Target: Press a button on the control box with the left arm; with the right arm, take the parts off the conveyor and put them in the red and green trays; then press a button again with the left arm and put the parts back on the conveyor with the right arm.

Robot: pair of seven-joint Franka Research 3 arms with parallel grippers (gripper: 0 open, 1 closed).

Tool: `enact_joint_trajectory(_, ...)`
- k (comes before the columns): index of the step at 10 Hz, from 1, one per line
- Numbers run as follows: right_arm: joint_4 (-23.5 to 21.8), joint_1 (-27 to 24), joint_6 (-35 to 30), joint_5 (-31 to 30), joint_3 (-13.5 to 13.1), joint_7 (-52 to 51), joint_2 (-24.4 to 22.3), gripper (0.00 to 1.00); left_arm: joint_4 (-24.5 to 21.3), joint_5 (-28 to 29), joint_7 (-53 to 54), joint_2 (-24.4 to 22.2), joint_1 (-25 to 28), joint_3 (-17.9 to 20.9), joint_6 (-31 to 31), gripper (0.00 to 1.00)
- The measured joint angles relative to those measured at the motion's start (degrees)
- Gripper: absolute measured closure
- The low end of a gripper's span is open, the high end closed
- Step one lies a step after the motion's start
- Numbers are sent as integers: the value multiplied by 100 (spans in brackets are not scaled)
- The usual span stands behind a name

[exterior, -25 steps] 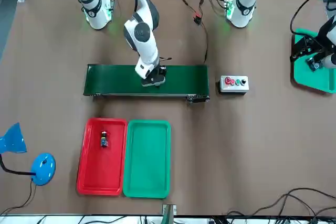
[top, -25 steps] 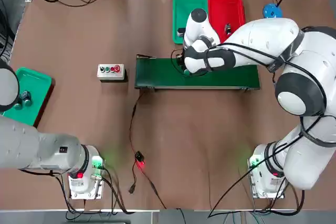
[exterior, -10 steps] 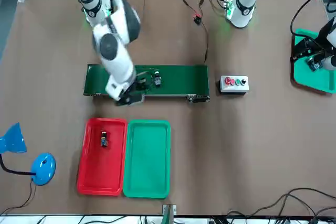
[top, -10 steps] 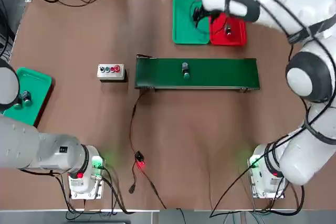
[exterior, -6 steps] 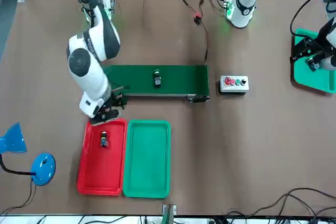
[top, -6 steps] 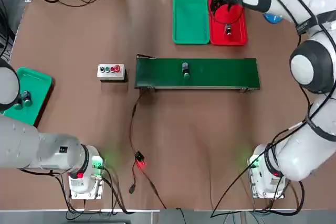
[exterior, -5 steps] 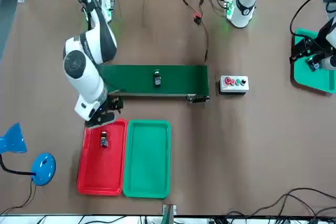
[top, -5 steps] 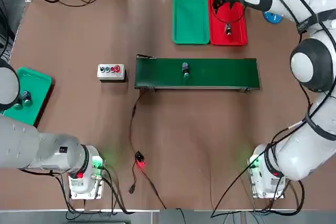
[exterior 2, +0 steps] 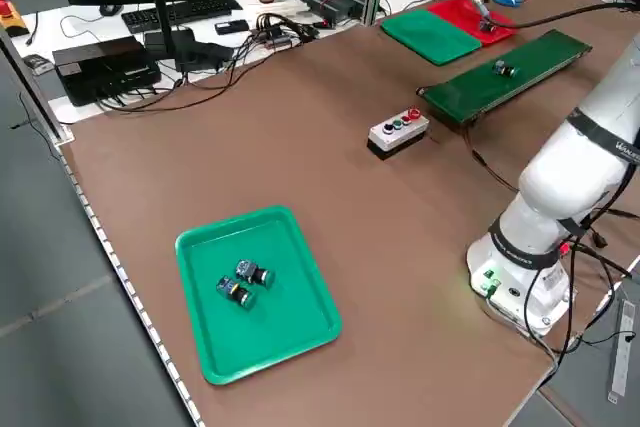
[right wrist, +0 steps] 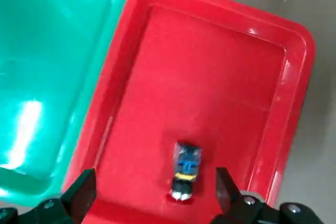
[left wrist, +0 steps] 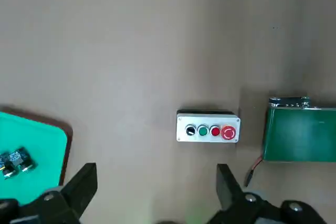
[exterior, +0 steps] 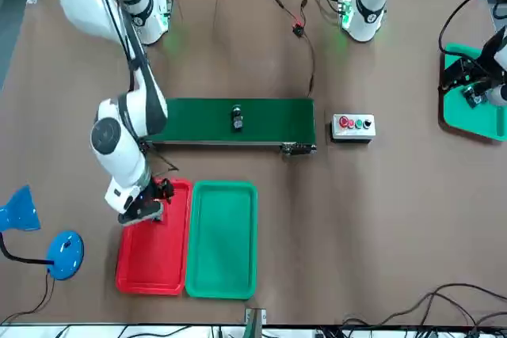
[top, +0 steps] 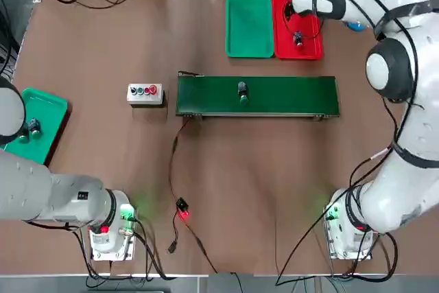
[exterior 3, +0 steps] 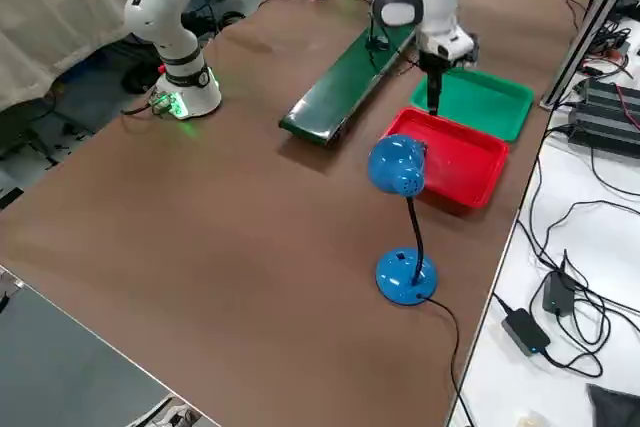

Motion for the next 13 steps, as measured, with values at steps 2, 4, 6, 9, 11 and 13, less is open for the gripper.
enact_joint_trajectory(2,-4,-122,675,0,2,-185,389,0,1,0,0,0,0,-2,0,0)
enact_joint_trajectory(4,1,-125,1158,0,6,-187,730,0,1,0,0,0,0,-4,0,0)
enact_joint_trajectory(6,-1,-138,1175,0,7,-206,791,0,1,0,0,0,-6,-8,0,0)
enact_joint_trajectory(9,-82,-272,1143,0,6,-243,804,0,1,0,-1,0,-6,-8,0,0)
enact_joint_trajectory(11,-216,-319,1145,0,7,-256,815,0,1,0,-2,0,-1,-4,0,0)
enact_joint_trajectory(13,-350,-325,1148,0,24,-274,819,0,1,0,-2,0,0,-1,0,0)
